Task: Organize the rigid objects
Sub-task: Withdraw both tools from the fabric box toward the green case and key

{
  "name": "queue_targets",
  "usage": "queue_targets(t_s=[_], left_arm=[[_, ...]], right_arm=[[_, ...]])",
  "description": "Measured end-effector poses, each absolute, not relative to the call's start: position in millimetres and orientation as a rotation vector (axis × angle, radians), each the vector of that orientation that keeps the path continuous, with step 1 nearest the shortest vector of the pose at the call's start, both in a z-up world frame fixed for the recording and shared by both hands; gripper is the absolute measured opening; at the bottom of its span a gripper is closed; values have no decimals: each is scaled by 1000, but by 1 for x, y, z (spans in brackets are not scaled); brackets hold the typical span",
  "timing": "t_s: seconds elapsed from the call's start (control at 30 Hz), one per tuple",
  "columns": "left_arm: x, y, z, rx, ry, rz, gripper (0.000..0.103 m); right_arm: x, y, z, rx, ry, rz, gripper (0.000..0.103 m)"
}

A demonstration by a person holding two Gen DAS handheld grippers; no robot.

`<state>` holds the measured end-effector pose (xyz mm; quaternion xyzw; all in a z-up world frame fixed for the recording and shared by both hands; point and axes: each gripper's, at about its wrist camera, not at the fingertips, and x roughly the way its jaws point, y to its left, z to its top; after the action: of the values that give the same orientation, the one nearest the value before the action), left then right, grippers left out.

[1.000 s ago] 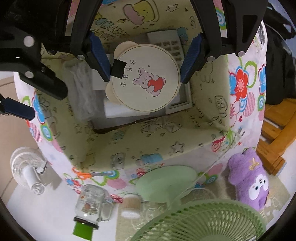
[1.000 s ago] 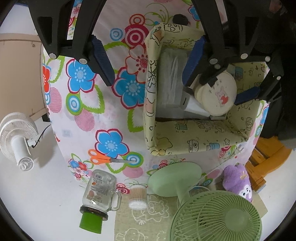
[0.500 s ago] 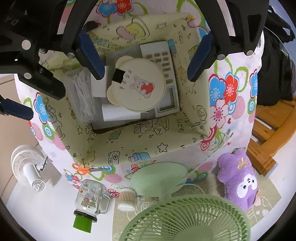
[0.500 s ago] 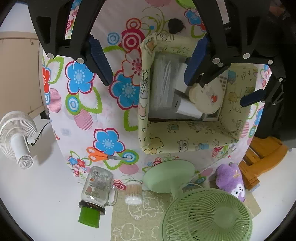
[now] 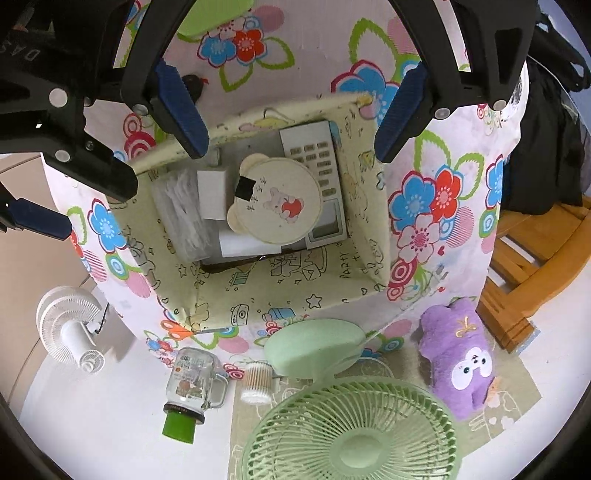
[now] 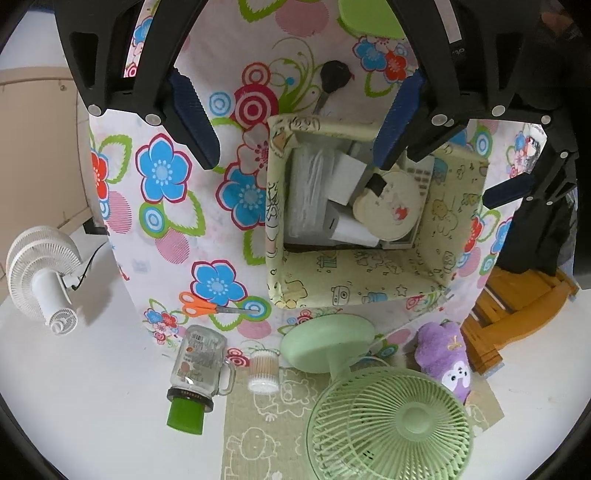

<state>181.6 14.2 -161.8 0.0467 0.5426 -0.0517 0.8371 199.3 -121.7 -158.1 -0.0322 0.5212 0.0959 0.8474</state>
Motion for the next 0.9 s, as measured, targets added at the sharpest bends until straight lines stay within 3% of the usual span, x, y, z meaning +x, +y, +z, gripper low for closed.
queue_targets(t_s=[0.9], left_arm=[[110,39,-130,18,1089,-134,93]], right_arm=[[123,-106,-122,-91,991,169,88]])
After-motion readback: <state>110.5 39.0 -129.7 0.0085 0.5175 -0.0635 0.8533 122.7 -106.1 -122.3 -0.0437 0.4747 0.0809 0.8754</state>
